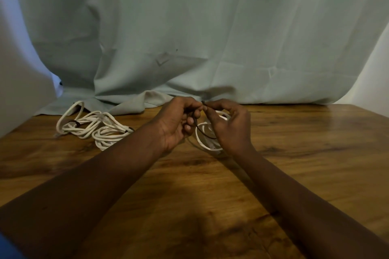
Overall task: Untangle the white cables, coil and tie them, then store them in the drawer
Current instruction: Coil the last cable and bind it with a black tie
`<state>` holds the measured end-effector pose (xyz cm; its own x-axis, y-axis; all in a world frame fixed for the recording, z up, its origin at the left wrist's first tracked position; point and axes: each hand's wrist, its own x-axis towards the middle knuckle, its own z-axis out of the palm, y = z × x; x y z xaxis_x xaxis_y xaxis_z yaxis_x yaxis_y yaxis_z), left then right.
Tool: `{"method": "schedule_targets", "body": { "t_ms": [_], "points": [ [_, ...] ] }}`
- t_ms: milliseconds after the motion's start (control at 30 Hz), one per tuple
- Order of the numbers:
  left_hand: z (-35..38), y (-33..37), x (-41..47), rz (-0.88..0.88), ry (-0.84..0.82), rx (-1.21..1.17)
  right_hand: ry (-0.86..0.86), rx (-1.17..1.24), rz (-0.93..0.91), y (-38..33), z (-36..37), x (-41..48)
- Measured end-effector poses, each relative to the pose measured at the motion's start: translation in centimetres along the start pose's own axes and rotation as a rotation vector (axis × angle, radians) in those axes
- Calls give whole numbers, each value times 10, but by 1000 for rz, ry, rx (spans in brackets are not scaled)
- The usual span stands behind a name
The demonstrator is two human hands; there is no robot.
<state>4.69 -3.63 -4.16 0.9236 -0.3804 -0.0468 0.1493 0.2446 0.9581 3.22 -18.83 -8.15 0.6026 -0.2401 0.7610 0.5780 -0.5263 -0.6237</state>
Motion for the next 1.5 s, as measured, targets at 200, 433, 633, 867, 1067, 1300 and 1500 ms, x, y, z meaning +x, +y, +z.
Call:
{"method": "schedule_targets", "body": {
  "t_ms": [200, 433, 633, 867, 1067, 1300, 1500],
  "points": [
    [0, -2, 3, 80, 6, -52, -20, -43, -44, 0, -4, 1],
    [-8, -9, 5, 404, 88, 168, -77, -60, -73, -1, -6, 1],
    [-13, -1, 6, 257, 50, 177, -160, -33, -78, 2, -4, 2],
    [-22, 12, 18, 259, 273, 34, -345, 227, 70, -4, -4, 3],
    [-49, 15, 31, 265, 416, -206, -382, 399, 293, -22, -8, -1],
    [-41, 20, 28, 315, 428, -171, -463, 375, 409, -34, -10, -4],
    [-39, 18, 26, 313, 479, -119, -542, 371, 549, -28, -10, -4]
  ]
}}
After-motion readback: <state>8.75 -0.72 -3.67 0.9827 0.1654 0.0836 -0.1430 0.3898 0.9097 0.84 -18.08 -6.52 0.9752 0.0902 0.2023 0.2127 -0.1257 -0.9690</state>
